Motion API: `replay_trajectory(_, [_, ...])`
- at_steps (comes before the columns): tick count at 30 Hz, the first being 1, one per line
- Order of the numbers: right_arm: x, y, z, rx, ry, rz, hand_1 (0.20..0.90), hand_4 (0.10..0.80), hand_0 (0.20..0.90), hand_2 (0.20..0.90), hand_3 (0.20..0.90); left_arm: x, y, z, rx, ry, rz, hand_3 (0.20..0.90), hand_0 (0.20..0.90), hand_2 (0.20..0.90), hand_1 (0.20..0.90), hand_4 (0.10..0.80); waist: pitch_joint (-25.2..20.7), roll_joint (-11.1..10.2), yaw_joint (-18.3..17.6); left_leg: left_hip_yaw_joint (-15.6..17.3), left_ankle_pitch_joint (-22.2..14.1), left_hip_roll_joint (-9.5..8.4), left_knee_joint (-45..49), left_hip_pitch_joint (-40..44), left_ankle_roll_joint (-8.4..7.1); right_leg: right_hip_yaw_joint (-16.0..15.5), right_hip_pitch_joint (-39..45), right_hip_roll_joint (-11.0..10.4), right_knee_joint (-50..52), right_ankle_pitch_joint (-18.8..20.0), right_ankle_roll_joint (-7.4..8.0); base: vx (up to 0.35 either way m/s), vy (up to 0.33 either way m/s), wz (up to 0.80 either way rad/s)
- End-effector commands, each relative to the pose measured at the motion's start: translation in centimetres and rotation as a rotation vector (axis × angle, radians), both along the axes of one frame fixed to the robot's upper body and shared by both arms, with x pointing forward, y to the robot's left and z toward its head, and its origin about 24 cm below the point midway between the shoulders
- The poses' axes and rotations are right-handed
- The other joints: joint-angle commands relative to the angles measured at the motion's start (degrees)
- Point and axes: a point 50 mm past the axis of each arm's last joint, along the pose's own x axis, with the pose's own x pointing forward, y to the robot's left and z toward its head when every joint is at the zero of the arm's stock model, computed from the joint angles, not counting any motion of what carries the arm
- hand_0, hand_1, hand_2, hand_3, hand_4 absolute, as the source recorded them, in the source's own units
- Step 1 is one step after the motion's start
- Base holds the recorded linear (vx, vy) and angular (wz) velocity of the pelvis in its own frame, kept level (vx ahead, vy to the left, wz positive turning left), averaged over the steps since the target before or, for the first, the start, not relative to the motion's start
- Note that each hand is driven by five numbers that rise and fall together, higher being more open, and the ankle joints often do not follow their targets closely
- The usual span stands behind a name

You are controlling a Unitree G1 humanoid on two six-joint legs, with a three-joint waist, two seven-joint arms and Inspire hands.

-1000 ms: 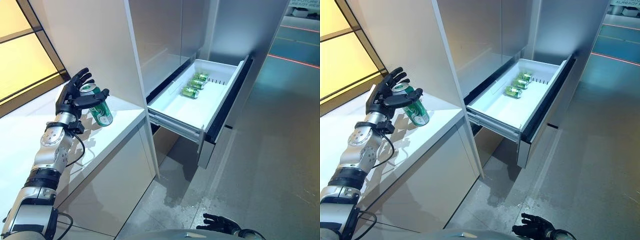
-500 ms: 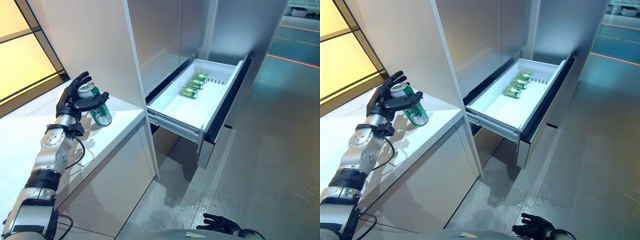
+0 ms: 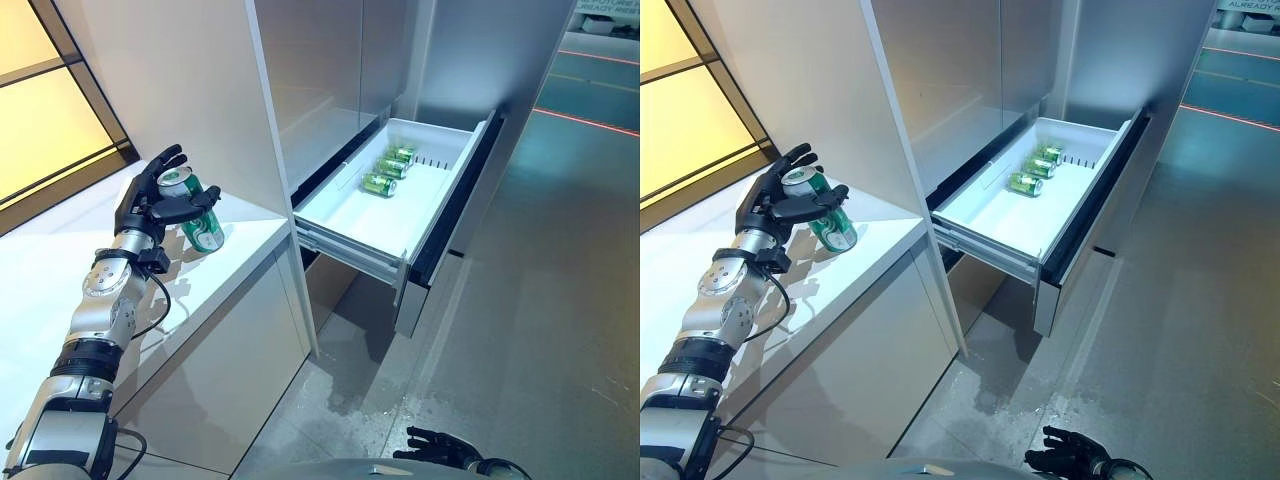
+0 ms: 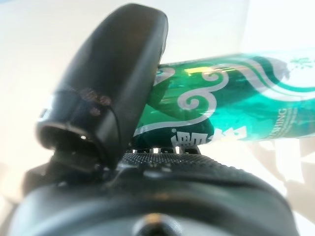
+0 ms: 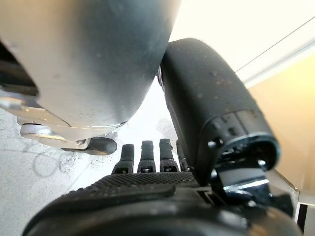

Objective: Put drinks into fridge and close the fridge

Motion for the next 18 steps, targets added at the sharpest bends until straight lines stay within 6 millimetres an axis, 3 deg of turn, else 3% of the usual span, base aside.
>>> replay_trajectory(1, [-2.33,-1.57,0.02,-0.028,0.087,0.06,0.9,0.8,0.9,0.9,0.9,0.9,0.4,5.06,0.008,-0.224,-0.001,0.2,0.3,0.3,0.3,0.1,-1.1,0.6,-0.4,0.2,-7.5,-2.04,2.6,0.3,1.3,0.2,-3.6,0.4,7.8,-6.1,3.29,0.0,0.0,0.0])
replay_trajectory(18, [-2.28,-1.45,-0.01,-0.026,0.088,0.061,0.9,0.8,0.9,0.9,0.9,0.89,0.28,5.26,0.015,-0.229,-0.014,0.2,0.3,0.3,0.3,0.1,-1.1,0.8,-0.4,0.2,-7.5,-2.03,2.4,0.3,1.27,0.1,-3.5,0.3,7.6,-6.1,3.29,0.0,0.0,0.0])
